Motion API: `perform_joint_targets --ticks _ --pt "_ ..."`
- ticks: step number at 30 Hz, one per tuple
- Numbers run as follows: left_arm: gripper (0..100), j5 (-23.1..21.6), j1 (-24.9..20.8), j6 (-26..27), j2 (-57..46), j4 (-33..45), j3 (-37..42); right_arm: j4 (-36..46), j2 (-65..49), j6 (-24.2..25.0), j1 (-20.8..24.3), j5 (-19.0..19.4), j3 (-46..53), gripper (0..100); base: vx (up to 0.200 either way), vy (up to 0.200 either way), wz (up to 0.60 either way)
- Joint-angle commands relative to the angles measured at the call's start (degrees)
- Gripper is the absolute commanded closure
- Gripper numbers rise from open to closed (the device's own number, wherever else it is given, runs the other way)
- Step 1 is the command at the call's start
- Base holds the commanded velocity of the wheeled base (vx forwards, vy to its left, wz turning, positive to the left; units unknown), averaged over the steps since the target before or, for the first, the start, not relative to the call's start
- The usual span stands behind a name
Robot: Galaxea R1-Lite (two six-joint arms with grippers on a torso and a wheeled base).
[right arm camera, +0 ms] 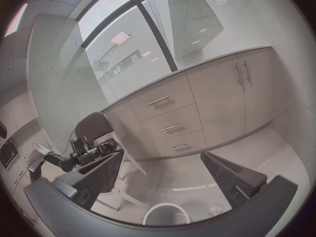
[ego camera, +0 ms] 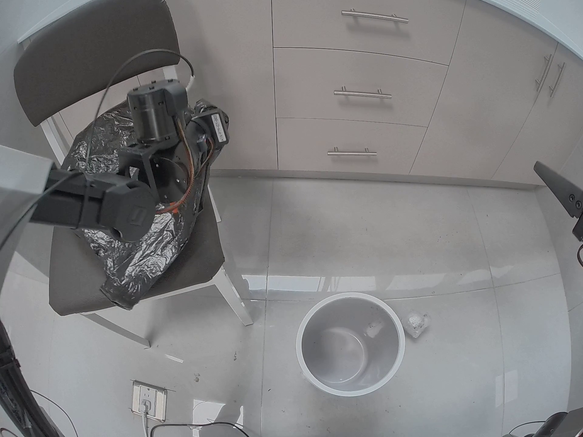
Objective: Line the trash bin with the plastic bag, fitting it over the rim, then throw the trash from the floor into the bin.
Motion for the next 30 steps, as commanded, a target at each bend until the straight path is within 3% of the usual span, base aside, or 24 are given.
perform_joint_targets --ticks 1,5,7,8,9,13,14,17,23,24,30 --pt "100 0.4 -8.31 -23.48 -22.09 26.19 -4.17 0.08 0.12 -1.33 2.43 -0.1 2.26 0 0.0 0.0 0.0" --pt "100 -0.39 -13.67 -42.82 -31.32 56.24 -17.35 0.17 1.09 -1.33 3.23 -0.02 3.05 0 0.0 0.0 0.0" --pt "100 -2.06 -13.84 -47.13 -32.55 64.77 -21.66 0.17 2.06 -1.51 4.02 -0.02 3.49 0 0.0 0.0 0.0" --pt "100 -2.06 -13.84 -47.13 -32.55 64.77 -21.66 0.17 2.06 -1.51 4.02 -0.02 3.49 0 0.0 0.0 0.0" --pt "100 -6.02 -14.19 -50.12 -34.22 67.67 -22.72 0.26 3.64 -1.68 6.3 -0.63 4.28 0 0.0 0.0 0.0" --pt "100 -16.65 -15.86 -53.37 -37.91 67.85 -22.63 -0.09 6.54 -3.62 9.11 -1.6 5.69 0 0.0 0.0 0.0" --pt "100 -25.0 -16.04 -54.42 -39.41 67.58 -22.89 -0.36 8.56 -3.79 11.22 -2.3 6.04 0 0.0 0.0 0.0" --pt "100 -34.49 -16.13 -54.6 -39.49 67.23 -22.89 -2.99 12.25 -3.44 14.12 -3.79 6.3 0 0.0 0.0 0.0" --pt "100 -32.82 -20.08 -53.81 -34.57 63.71 -22.63 -8.88 20.07 -4.32 18.17 -7.75 6.39 0 0.0 0.0 0.0" --pt "100 -32.21 -21.05 -53.72 -32.38 62.22 -22.28 -10.55 23.32 -4.49 20.54 -8.89 5.95 0 0.0 0.0 0.0" --pt "100 -32.47 -24.92 -51.61 -29.21 61.08 -22.01 -11.43 28.86 -6.34 25.02 -9.42 2.88 0 0.0 0.0 0.0"
